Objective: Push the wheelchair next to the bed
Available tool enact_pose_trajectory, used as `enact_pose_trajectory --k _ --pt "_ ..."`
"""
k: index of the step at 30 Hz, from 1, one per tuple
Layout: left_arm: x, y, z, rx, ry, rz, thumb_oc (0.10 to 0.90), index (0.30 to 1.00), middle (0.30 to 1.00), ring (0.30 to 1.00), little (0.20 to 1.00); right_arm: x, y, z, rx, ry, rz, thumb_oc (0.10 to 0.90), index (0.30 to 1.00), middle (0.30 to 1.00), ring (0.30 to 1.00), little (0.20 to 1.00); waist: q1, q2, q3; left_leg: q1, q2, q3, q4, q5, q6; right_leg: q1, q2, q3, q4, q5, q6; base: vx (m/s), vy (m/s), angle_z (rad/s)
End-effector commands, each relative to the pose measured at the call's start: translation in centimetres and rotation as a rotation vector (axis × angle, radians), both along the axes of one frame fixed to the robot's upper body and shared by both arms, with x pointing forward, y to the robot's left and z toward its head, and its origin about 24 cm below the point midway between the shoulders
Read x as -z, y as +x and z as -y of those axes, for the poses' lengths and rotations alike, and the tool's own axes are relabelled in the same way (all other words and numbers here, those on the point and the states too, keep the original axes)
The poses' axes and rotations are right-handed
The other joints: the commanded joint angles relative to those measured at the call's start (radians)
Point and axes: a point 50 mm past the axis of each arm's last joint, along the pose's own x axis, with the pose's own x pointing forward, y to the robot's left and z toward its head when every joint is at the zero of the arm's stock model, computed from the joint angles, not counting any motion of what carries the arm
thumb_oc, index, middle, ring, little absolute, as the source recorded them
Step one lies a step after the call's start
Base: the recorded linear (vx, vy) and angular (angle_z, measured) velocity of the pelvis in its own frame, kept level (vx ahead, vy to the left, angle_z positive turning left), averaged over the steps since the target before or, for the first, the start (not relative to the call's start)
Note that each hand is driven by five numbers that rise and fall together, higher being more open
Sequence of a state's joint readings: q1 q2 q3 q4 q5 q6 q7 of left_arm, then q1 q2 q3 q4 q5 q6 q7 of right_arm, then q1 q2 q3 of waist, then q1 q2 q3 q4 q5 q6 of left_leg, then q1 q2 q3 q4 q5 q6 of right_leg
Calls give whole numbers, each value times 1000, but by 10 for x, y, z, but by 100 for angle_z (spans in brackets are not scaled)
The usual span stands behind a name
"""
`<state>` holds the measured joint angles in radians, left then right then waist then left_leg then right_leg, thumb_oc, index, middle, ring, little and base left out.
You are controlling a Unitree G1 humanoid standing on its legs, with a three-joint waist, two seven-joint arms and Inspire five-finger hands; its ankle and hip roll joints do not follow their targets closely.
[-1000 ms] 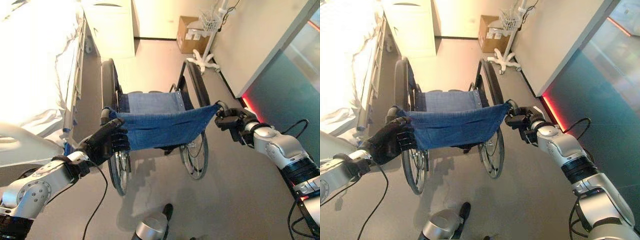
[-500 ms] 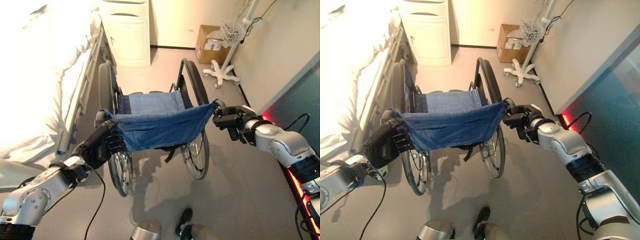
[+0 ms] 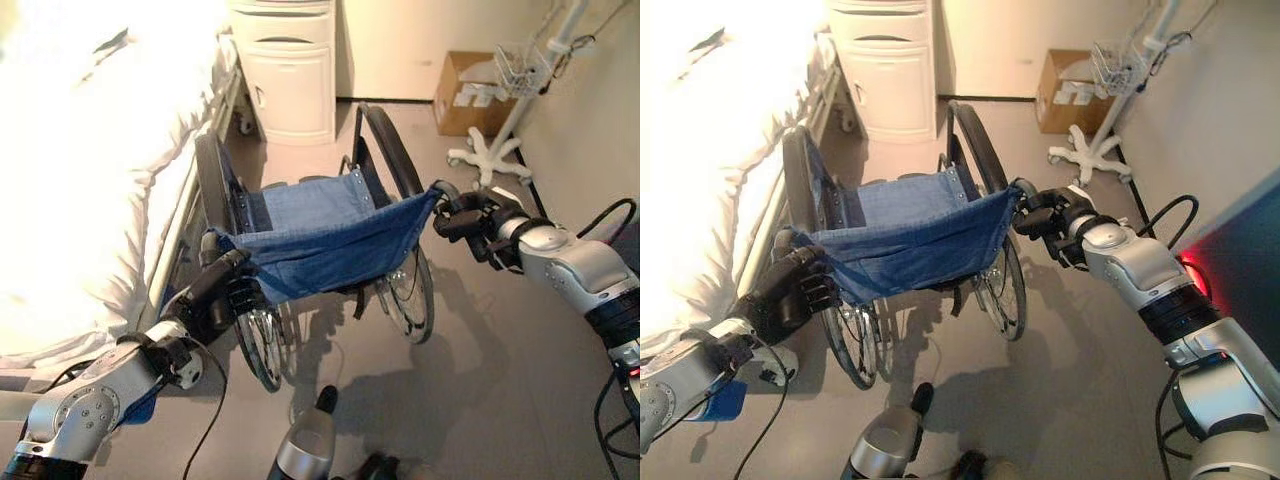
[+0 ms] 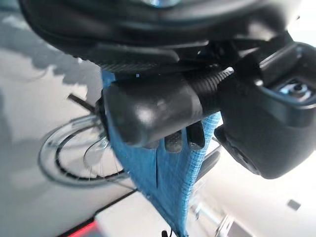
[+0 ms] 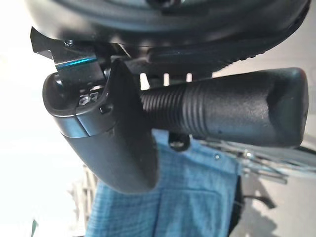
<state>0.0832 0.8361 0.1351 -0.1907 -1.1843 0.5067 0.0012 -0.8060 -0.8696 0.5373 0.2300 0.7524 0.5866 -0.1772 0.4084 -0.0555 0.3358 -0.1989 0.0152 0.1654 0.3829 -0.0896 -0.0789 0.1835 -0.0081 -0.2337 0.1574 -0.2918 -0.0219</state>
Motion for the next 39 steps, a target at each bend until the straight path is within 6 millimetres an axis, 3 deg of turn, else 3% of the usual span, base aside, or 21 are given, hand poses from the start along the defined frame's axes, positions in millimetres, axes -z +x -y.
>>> enact_pose_trajectory --k 1,3,5,6,7,9,10,11,12,14,16,18,20,22,28,39 --pt "-43 17 -2 19 14 250 400 300 300 300 300 -34 -10 -52 -315 79 231 400 300 300 300 300 -78 -14 -177 -30 -126 55 -368 257 65 106 128 -81 -101 145 68 372 -40 40" --pt "-47 18 -5 -2 20 247 400 300 300 300 300 -29 -9 -56 -331 103 231 400 300 300 300 300 -63 -32 -189 -17 -161 19 -369 226 101 114 120 -58 -27 174 91 446 -30 6" --pt "-49 21 -9 -12 37 233 400 300 300 300 300 -27 -9 -55 -328 133 236 400 300 300 300 300 -53 -64 -199 8 -188 18 -365 186 152 87 94 -59 153 343 185 455 3 -21" --pt "-50 23 -11 -12 55 232 400 300 300 300 300 -27 -9 -54 -330 145 241 400 300 300 300 300 -53 -68 -202 39 -187 -1 -381 180 164 44 98 -56 300 459 253 343 -11 -3" --pt "-53 25 -13 -12 63 234 400 300 300 300 300 -28 -9 -53 -332 153 244 400 300 300 300 300 -51 -63 -208 49 -172 -17 -383 179 161 18 115 -47 381 524 282 341 -64 17" --pt "-56 27 -14 -16 64 236 400 300 300 300 300 -30 -10 -51 -338 162 246 400 300 300 300 300 -59 -54 -208 68 -149 -30 -372 173 157 -37 110 -46 480 580 284 269 -56 34" --pt "-61 31 -15 -21 57 235 400 300 300 300 300 -27 -12 -54 -344 163 246 400 300 300 300 300 -87 -42 -197 92 -147 -60 -354 159 157 -94 56 -24 483 526 275 265 -9 50" --pt "-62 32 -15 -20 56 234 400 300 300 300 300 -26 -12 -54 -346 162 246 400 300 300 300 300 -90 -35 -198 90 -140 -64 -349 157 155 -104 52 -22 475 519 270 352 -30 63" --pt "-66 35 -13 2 54 236 400 300 300 300 300 -25 -15 -52 -335 148 249 400 300 300 300 300 -115 -16 -190 105 -135 -87 -325 148 151 -134 -34 -49 380 421 223 224 -68 62" --pt "-72 37 -12 37 48 253 400 300 300 300 300 -27 -19 -42 -306 135 266 400 300 300 300 300 -131 1 -179 104 -121 -121 -294 141 133 -151 -60 -42 222 360 184 188 -178 77" --pt "-76 38 -12 57 41 267 400 300 300 300 300 -31 -20 -32 -280 130 281 400 300 300 300 300 -147 3 -162 116 -119 -169 -266 117 119 -161 -97 -26 75 347 168 120 -231 81" --pt "-78 42 -9 78 34 270 400 300 300 300 300 -40 -19 -25 -256 123 288 400 300 300 300 300 -179 8 -152 149 -109 -228 -271 86 109 -193 -122 25 -29 379 179 120 -217 78" --pt "-77 43 -6 84 32 262 400 300 300 300 300 -44 -20 -25 -253 122 279 400 300 300 300 300 -193 5 -153 171 -99 -251 -283 74 106 -206 -122 48 -38 391 189 143 -154 69" --pt "-72 41 -3 85 29 249 400 300 300 300 300 -46 -22 -24 -257 118 263 400 300 300 300 300 -201 -2 -162 199 -79 -261 -301 70 95 -186 -107 42 -84 354 188 165 -151 48" --pt "-58 29 -3 48 15 216 400 300 300 300 300 -49 -26 -21 -268 109 231 400 300 300 300 300 -190 -38 -190 195 -46 -241 -290 72 56 -111 -97 18 -180 340 165 98 -104 7" --pt "-47 26 -7 -17 -10 198 400 300 300 300 300 -35 -27 -39 -309 93 198 400 300 300 300 300 -192 -12 -211 235 -10 -208 -353 94 30 -62 -92 -29 -233 334 155 22 -19 2"
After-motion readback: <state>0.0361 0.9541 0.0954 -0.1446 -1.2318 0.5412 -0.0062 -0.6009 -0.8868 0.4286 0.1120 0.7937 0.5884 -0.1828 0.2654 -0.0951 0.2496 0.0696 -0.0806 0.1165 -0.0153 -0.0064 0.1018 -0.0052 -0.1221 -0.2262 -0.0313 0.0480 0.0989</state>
